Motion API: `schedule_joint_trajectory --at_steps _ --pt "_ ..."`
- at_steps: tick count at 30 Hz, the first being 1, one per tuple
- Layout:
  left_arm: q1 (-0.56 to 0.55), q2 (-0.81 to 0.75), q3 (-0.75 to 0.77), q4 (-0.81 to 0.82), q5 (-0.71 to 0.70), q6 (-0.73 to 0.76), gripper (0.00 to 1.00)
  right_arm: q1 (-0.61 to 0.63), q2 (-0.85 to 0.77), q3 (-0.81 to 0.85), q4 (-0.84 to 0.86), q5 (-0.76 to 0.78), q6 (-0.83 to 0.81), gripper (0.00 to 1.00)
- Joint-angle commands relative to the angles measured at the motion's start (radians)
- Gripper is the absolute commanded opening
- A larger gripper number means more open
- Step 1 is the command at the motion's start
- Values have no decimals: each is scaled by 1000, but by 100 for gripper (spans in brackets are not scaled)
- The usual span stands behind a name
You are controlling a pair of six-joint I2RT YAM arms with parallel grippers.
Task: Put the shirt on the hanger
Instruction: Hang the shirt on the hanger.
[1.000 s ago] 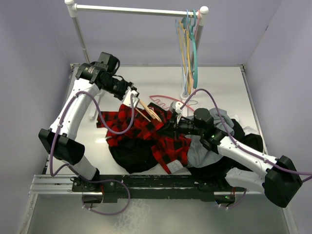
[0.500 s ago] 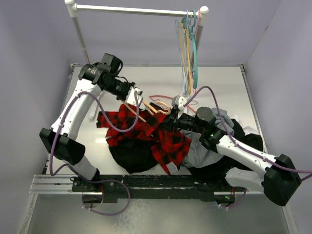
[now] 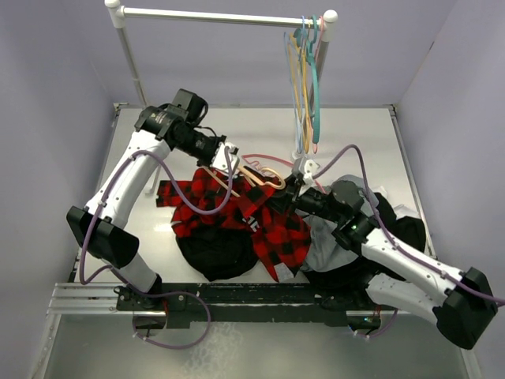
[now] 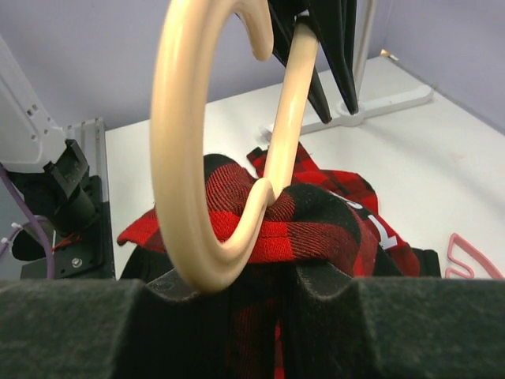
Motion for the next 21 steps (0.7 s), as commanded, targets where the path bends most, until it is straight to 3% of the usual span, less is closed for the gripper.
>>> schedule_joint_trajectory --at_steps 1,2,3,4,5,6,13,17,19,21 --pt "-22 14 -3 99 180 -115 0 38 -148 -47 112 -122 0 0" --pt "-23 15 1 106 196 -129 0 39 -165 -62 100 -123 19 0" --pt "-22 18 6 131 206 -165 17 39 -180 -74 83 -126 35 0" --pt "-23 18 13 180 211 -223 53 41 -196 -82 62 -127 45 0" --pt "-22 18 20 220 209 -277 94 42 -212 -87 36 -124 52 0" --pt "-22 15 25 259 200 -332 100 43 -229 -94 14 -120 58 0" --pt "39 13 124 532 144 -814 100 48 -373 -127 -170 -93 72 0" --pt "227 40 191 658 372 -1116 100 52 -464 -187 -175 -173 58 0" --pt "270 75 238 612 475 -1145 100 57 -514 -228 -127 -191 55 0" --pt "274 113 289 498 481 -1095 100 63 -547 -254 -90 -206 37 0"
